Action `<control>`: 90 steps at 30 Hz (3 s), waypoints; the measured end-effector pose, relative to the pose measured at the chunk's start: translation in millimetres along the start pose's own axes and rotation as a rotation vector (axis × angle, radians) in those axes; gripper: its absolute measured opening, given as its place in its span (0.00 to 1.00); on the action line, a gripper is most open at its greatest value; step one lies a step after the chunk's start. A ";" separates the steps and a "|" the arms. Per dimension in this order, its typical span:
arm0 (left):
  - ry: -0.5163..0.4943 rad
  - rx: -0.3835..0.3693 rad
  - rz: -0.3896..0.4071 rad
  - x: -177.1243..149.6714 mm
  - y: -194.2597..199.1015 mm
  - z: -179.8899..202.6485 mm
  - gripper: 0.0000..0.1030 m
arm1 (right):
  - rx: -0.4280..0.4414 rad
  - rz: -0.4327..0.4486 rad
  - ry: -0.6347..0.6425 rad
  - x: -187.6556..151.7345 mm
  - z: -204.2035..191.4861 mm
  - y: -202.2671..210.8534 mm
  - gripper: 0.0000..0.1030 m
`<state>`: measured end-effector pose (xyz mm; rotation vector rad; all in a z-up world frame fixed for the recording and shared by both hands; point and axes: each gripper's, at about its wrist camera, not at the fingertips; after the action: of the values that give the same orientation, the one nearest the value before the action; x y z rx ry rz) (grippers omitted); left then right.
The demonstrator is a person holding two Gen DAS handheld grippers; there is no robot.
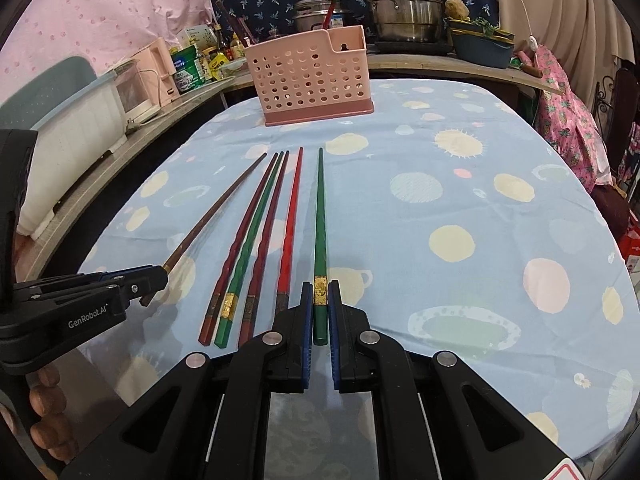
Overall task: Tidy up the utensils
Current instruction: 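Grasp a dark brown chopstick with the left gripper while the right grasps a green chopstick, then lift both chopsticks and carry them toward the pink holder with both grippers, then lower both chopsticks into the pink holder and open both grippers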
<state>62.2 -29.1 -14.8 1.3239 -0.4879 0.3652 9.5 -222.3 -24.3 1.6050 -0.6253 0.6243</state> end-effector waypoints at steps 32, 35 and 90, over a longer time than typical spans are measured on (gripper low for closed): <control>0.045 -0.084 -0.045 -1.0 -14.8 -6.8 0.32 | -0.001 0.126 -0.060 43.4 20.0 34.8 0.07; 0.052 -0.088 -0.069 -3.3 -22.2 -7.6 0.31 | 0.000 0.120 -0.058 41.4 18.8 33.9 0.07; 0.095 -0.112 0.544 295.1 131.2 28.7 0.07 | 0.132 0.490 -0.124 287.3 54.4 48.8 0.07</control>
<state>239.7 -35.4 256.4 1.0449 -0.7767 0.8339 180.7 -295.3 206.4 1.6292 -1.1054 0.9443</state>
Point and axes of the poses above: each gripper's, at about its wrist camera, not at the fingertips, and y roughly against the way its jaws point, z to its right, x to its top, and after that the axes turned 6 degrees about y, right-handed
